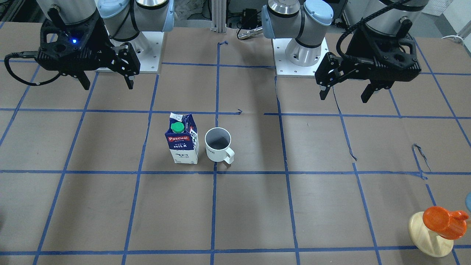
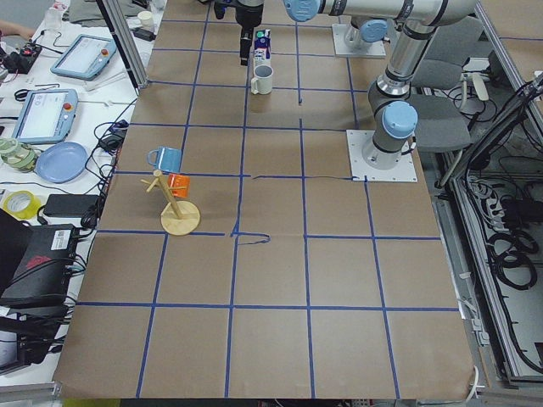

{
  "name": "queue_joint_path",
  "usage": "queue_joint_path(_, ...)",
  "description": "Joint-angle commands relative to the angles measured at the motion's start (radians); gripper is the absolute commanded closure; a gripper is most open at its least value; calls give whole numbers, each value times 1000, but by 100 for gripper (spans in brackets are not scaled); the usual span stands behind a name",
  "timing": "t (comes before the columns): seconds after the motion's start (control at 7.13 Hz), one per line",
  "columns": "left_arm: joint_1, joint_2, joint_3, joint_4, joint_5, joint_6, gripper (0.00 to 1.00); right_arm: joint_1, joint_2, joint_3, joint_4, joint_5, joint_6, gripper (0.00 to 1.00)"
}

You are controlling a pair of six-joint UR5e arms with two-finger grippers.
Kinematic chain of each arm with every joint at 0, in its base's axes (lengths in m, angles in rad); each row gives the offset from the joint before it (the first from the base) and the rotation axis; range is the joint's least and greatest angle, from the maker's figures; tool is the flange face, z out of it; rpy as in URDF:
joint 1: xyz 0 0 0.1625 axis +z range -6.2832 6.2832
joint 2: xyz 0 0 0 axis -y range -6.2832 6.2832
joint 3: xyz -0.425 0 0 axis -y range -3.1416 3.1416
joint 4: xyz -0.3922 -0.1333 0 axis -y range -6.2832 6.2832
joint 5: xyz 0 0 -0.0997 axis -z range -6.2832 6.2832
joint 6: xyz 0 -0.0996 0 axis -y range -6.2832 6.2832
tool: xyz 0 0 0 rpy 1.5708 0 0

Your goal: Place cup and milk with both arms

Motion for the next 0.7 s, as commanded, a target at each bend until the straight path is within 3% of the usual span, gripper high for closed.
queue_joint_path(0.0, 0, 0, 0, 0, 0, 0, 0, 3, 10, 1, -1, -3, 1, 0)
queue_joint_path(0.56, 2, 0, 2, 2, 0, 0, 0, 1, 12, 4, 0, -3, 1, 0)
